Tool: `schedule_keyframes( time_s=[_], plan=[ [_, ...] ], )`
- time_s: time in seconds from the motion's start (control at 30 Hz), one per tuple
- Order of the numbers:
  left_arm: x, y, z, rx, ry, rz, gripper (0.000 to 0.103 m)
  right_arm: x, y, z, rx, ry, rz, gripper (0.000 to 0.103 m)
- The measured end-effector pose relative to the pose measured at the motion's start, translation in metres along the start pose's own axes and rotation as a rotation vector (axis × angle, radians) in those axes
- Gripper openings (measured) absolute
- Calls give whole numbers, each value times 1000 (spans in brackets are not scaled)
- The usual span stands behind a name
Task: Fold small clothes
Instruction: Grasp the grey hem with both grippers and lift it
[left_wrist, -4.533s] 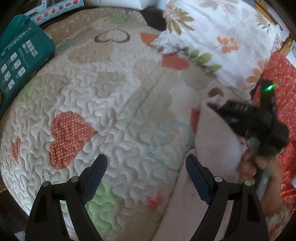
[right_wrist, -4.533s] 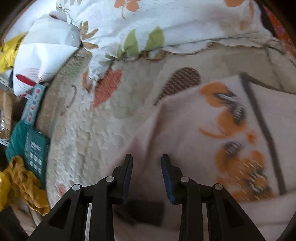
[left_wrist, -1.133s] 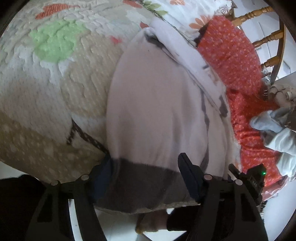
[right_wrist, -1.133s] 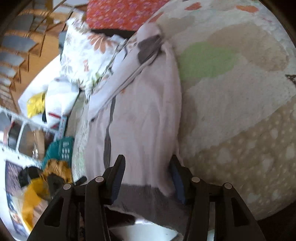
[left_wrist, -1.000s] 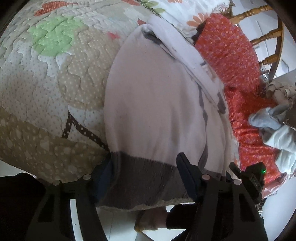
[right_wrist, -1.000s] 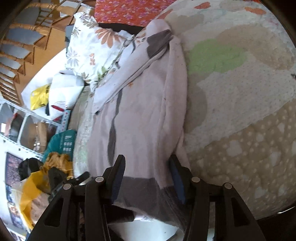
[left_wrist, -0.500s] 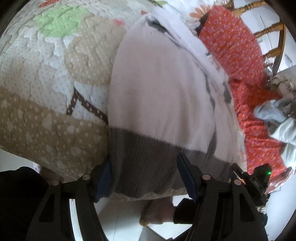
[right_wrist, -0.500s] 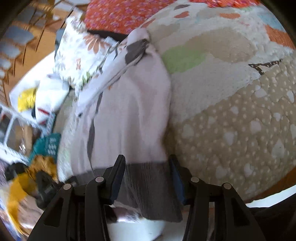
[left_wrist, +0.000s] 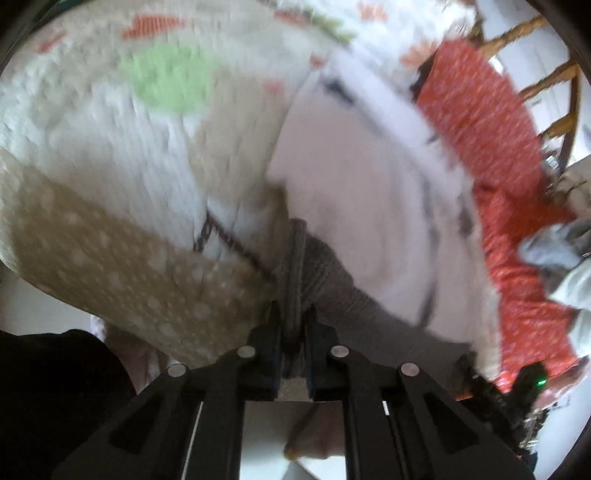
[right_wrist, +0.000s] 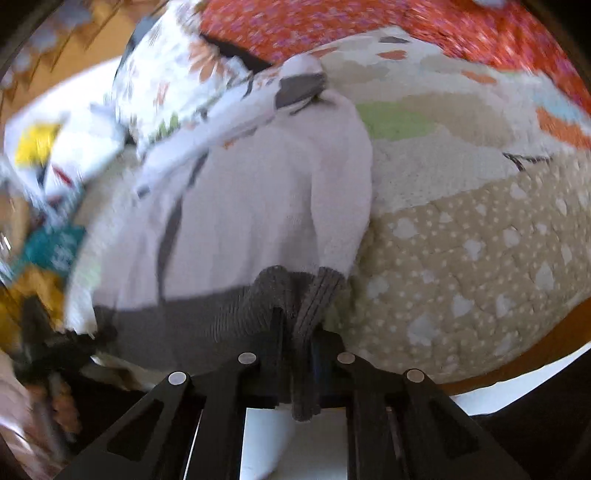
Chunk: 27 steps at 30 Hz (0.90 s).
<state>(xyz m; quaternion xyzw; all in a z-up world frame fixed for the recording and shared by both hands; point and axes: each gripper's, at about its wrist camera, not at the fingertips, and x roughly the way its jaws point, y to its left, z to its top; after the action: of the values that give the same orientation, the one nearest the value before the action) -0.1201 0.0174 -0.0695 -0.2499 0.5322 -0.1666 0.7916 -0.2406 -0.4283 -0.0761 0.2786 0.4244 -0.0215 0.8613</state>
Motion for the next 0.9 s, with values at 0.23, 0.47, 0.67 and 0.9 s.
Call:
schedule_keyframes(
  time_s=[0.23, 0.47, 0.67, 0.9],
  plan=[
    [-55, -21, -32, 47, -40, -66, 9, -45, -22, -12, 129, 33, 241, 11],
    [-39, -10, -24, 2, 7, -58, 9, -51, -14, -23, 94, 95, 259, 11],
    [-29, -45, 64, 84, -111, -34, 9, -51, 29, 46, -25, 30, 250, 11],
    [28, -96, 176, 111, -186, 8, 9, -18, 66, 166, -54, -68, 213, 11]
  ],
)
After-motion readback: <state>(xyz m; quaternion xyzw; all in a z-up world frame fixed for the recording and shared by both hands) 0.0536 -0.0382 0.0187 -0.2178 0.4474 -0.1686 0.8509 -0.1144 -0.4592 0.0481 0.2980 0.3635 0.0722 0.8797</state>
